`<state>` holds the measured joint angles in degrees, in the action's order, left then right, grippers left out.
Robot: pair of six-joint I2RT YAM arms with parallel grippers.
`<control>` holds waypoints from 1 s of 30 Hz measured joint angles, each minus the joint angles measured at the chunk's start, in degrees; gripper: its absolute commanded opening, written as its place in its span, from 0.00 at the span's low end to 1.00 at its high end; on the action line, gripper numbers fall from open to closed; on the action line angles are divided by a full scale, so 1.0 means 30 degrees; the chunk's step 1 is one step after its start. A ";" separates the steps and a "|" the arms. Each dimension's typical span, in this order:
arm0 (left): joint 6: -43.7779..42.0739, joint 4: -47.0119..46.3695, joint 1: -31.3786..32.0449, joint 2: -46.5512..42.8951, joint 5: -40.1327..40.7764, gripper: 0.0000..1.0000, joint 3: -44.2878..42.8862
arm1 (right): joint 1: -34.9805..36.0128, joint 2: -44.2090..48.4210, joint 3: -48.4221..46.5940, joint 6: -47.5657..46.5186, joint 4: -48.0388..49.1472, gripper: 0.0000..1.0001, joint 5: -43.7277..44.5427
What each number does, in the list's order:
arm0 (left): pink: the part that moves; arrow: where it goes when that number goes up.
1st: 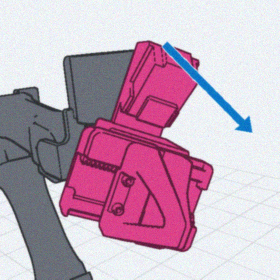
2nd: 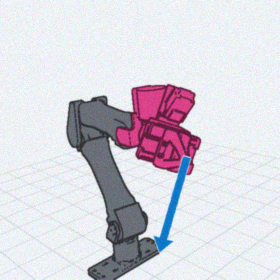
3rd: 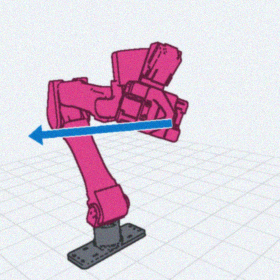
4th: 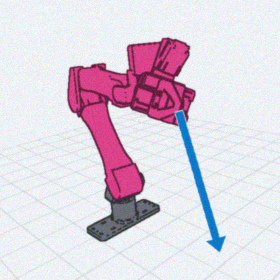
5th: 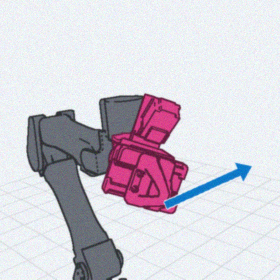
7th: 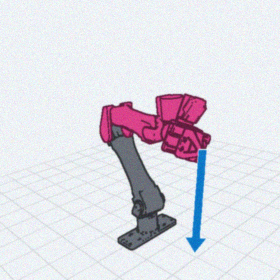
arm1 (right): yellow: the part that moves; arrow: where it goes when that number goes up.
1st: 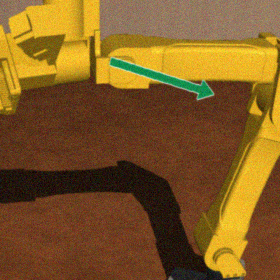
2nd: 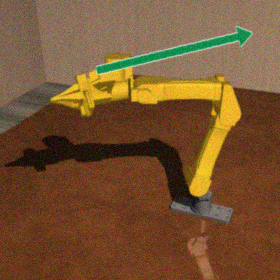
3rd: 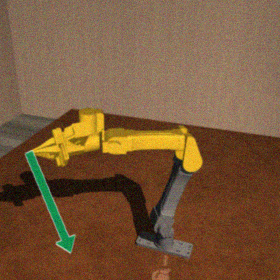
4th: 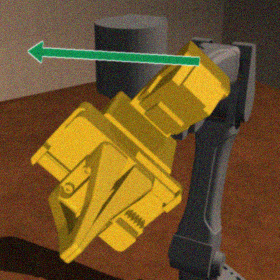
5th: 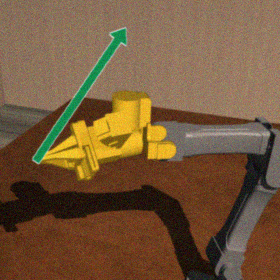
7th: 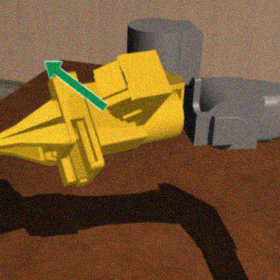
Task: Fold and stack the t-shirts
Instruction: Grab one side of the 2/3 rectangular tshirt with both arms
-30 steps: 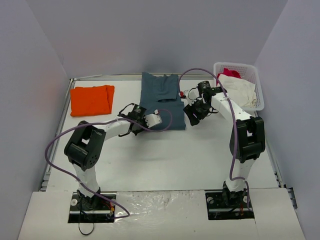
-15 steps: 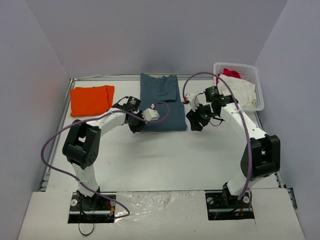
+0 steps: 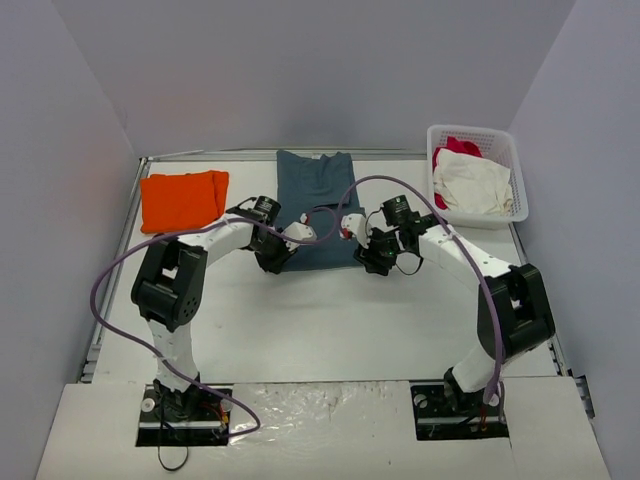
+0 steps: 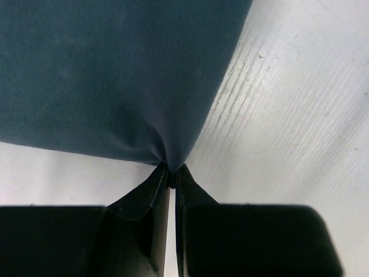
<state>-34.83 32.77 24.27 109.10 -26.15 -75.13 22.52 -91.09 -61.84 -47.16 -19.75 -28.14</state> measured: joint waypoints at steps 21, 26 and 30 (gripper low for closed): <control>0.0408 0.0816 -0.0641 0.0517 -0.1144 0.02 -0.0532 | 0.0044 -0.4481 -0.1676 -0.0685 0.1545 0.35 0.0437; 0.0539 0.0918 -0.0794 0.0554 -0.1443 0.02 -0.0532 | 0.0138 -0.5231 -0.1676 -0.0678 0.1610 0.35 0.0459; 0.0605 0.1027 -0.0874 0.0568 -0.1632 0.02 -0.0532 | 0.0204 -0.5362 -0.1676 -0.0699 0.1763 0.24 0.0597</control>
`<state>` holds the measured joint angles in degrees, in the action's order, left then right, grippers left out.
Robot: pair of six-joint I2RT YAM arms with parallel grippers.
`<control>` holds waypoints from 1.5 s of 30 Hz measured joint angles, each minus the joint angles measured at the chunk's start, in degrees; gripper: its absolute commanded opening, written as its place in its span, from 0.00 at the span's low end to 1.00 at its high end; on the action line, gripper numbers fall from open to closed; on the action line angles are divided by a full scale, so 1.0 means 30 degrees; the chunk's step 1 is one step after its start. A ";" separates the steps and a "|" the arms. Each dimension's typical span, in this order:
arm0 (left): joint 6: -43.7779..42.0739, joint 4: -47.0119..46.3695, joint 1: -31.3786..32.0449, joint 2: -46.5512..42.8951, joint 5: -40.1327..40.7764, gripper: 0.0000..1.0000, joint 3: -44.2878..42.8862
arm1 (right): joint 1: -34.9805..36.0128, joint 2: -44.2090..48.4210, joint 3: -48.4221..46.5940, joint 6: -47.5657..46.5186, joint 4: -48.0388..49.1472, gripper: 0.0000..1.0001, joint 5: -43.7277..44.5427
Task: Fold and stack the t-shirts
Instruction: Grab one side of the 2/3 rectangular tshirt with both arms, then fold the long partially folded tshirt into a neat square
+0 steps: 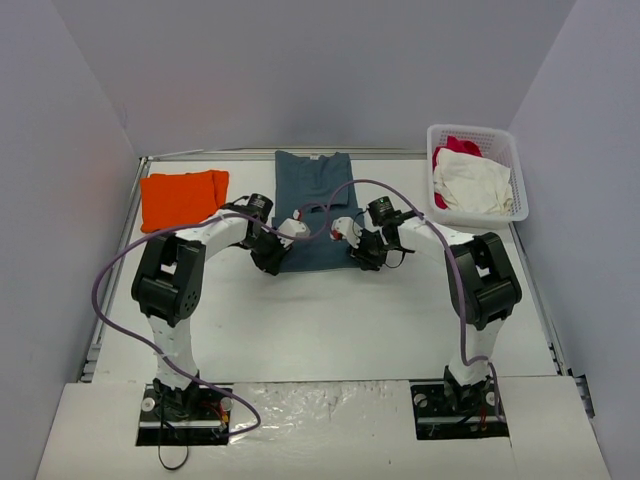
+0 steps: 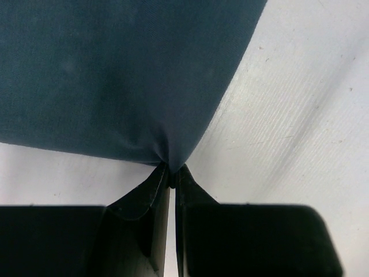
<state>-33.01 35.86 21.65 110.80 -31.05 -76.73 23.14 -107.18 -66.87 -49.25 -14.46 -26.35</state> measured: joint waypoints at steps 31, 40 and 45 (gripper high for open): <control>-0.3184 0.9785 0.0561 -0.8772 -0.2922 0.02 -0.0160 | 0.1253 0.9857 -0.0546 0.0342 -1.0360 0.00 -0.2965; -0.3344 1.1533 0.1464 -1.0805 -0.3701 0.02 0.0525 | 0.0816 1.1336 -0.0590 -0.0299 -1.2553 0.00 -0.4000; -0.3264 1.1511 0.1464 -0.9872 -0.3344 0.02 0.0444 | 0.0816 1.0506 -0.1290 -0.0648 -1.2837 0.00 -0.3920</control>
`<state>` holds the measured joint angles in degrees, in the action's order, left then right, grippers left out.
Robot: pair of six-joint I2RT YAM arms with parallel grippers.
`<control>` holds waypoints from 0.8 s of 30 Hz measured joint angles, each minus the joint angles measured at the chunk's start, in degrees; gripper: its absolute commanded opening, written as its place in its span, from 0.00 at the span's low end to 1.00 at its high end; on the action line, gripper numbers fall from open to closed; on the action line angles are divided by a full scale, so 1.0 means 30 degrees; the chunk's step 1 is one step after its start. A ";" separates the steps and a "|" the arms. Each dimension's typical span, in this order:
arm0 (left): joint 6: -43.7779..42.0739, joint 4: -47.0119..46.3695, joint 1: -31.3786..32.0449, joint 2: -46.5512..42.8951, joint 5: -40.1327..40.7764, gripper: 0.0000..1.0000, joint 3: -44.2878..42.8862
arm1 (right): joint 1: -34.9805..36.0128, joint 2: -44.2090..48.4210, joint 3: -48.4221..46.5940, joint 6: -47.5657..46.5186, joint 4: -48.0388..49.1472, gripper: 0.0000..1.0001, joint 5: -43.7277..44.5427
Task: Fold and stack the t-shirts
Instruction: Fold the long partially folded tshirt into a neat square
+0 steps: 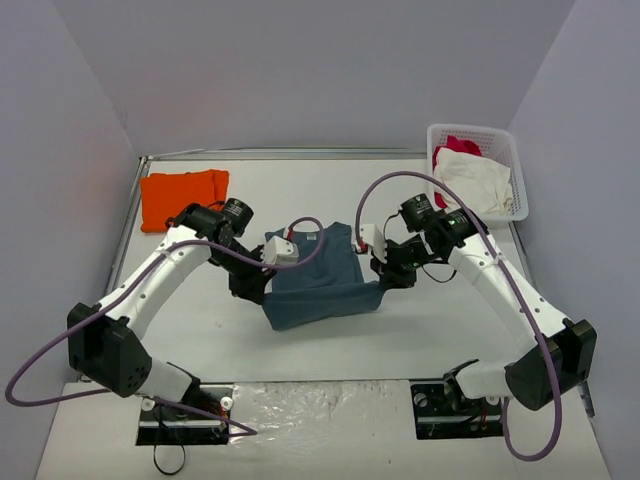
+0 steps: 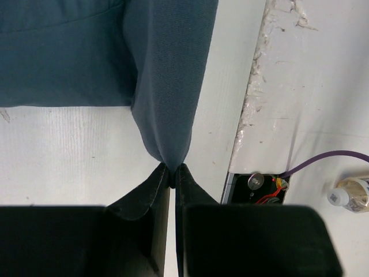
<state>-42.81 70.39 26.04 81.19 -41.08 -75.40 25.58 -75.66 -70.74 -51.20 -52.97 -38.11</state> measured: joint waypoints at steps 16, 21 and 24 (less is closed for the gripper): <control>0.0036 -0.0058 -0.0772 0.2528 0.1880 0.02 -0.4218 | -0.0415 -0.4007 -0.3956 -0.0350 0.0364 0.00 0.1005; -0.0044 -0.0044 -0.1129 0.3789 0.2288 0.02 -0.5413 | -0.0860 -0.5967 -0.5661 -0.0670 0.0583 0.00 0.1064; -0.0124 -0.0102 -0.1501 0.4940 0.2353 0.02 -0.6164 | -0.1224 -0.7417 -0.6717 -0.0962 0.0663 0.00 0.1049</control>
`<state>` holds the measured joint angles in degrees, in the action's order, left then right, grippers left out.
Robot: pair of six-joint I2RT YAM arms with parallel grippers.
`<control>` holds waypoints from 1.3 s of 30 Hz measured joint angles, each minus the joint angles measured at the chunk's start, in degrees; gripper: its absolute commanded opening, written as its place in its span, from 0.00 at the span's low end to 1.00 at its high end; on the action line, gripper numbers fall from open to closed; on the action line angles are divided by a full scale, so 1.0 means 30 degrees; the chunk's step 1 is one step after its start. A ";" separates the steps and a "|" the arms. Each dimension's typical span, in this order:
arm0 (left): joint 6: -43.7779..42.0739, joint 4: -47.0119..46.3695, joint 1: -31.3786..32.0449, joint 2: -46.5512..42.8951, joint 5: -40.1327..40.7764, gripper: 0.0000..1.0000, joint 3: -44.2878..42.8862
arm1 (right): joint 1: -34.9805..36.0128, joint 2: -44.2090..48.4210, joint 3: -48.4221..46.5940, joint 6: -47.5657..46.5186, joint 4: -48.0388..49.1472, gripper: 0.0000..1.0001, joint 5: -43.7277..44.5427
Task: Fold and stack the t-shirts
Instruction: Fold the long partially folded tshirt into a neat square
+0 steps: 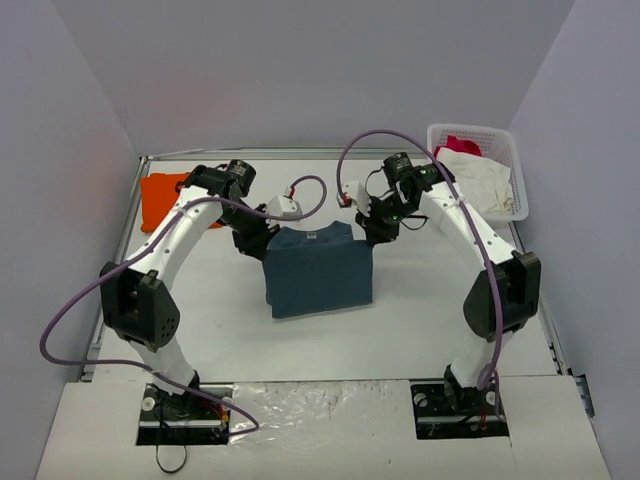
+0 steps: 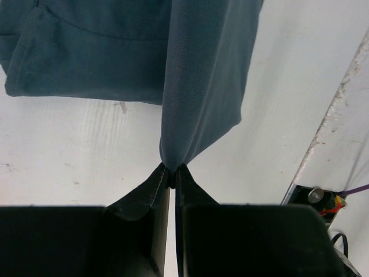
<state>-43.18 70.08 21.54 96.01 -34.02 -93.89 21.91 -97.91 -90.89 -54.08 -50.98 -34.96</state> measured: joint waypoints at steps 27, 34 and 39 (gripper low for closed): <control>0.3818 -0.8327 -0.2703 0.5894 0.3490 0.98 -0.2739 | -0.1698 -1.1366 -0.8182 0.2288 0.2827 0.80 -0.0372; 0.6222 -1.0885 -0.3191 -0.0809 0.4648 0.94 0.0597 | -0.0933 -0.5552 -0.5282 0.3293 0.3694 0.81 0.1800; 0.8590 -1.1001 -0.5289 -0.1676 0.4073 0.94 0.1734 | 0.2965 -0.2390 -0.3206 0.4532 0.5034 0.82 0.5785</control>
<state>-17.41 37.08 5.67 90.98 -21.80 -88.68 30.81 -105.08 -100.51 -40.49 -35.88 -17.61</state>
